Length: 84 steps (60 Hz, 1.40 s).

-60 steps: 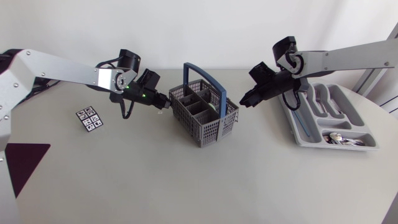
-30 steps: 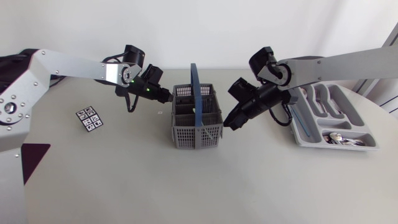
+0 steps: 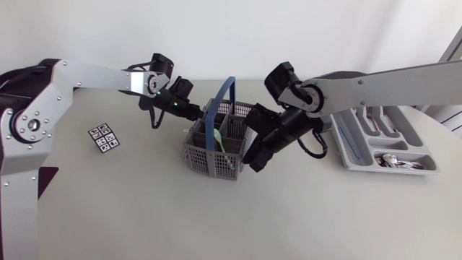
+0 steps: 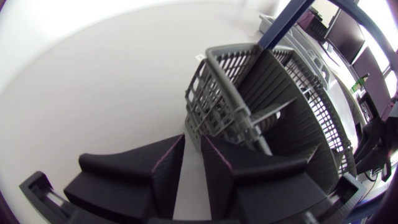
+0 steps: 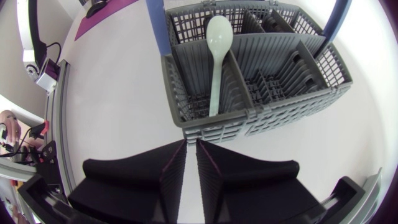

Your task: Transfer all utensils from the basket to the drawer tray.

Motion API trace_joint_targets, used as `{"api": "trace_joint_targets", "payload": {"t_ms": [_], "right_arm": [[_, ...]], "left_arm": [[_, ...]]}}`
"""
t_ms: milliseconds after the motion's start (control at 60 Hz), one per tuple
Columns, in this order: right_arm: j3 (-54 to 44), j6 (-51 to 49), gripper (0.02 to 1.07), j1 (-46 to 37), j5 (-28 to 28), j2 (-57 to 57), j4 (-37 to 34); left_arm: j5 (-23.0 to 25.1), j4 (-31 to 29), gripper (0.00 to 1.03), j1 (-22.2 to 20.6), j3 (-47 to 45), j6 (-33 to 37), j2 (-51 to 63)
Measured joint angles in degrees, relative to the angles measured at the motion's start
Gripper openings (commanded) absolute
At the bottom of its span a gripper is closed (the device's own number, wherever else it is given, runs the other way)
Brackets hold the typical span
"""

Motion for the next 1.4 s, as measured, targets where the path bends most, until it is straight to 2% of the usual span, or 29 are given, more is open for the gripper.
{"api": "trace_joint_targets", "payload": {"t_ms": [67, 100, 233, 333, 483, 717, 1067, 1400], "right_arm": [[-0.6, 0.0, 0.68, -1.2, 0.0, -1.2, 0.0], [-0.9, 0.0, 0.76, -2.1, 0.0, -1.8, -0.1], [-2.0, 0.0, 0.78, -6.2, 0.0, -3.4, -0.2], [-3.0, 0.0, 0.86, -8.8, 0.0, -3.7, -0.2], [-4.2, 0.0, 0.86, -10.1, 0.0, -3.7, -0.6], [-4.6, -0.1, 0.86, -11.1, 0.0, -4.5, -1.3], [-5.4, -0.5, 0.86, -13.7, 0.0, -6.0, -2.2], [-8.6, -3.6, 0.86, -17.6, -0.5, -9.0, -3.0]], "left_arm": [[0.0, -2.5, 0.38, 1.1, 0.0, 0.9, -0.2], [0.0, -3.5, 0.39, 1.9, -0.3, 1.2, -0.6], [1.0, -7.3, 0.4, 5.0, -3.2, 1.4, -6.0], [4.3, -12.2, 0.4, 6.7, -4.0, 1.4, -11.7], [9.9, -20.1, 0.4, 6.6, -4.0, 1.2, -18.2], [14.4, -29.8, 0.4, 2.8, -4.0, 1.2, -18.8], [15.3, -31.7, 0.4, -3.5, -3.0, 0.3, -15.3], [13.4, -33.9, 0.39, -5.1, 1.2, -0.8, -11.1]]}}
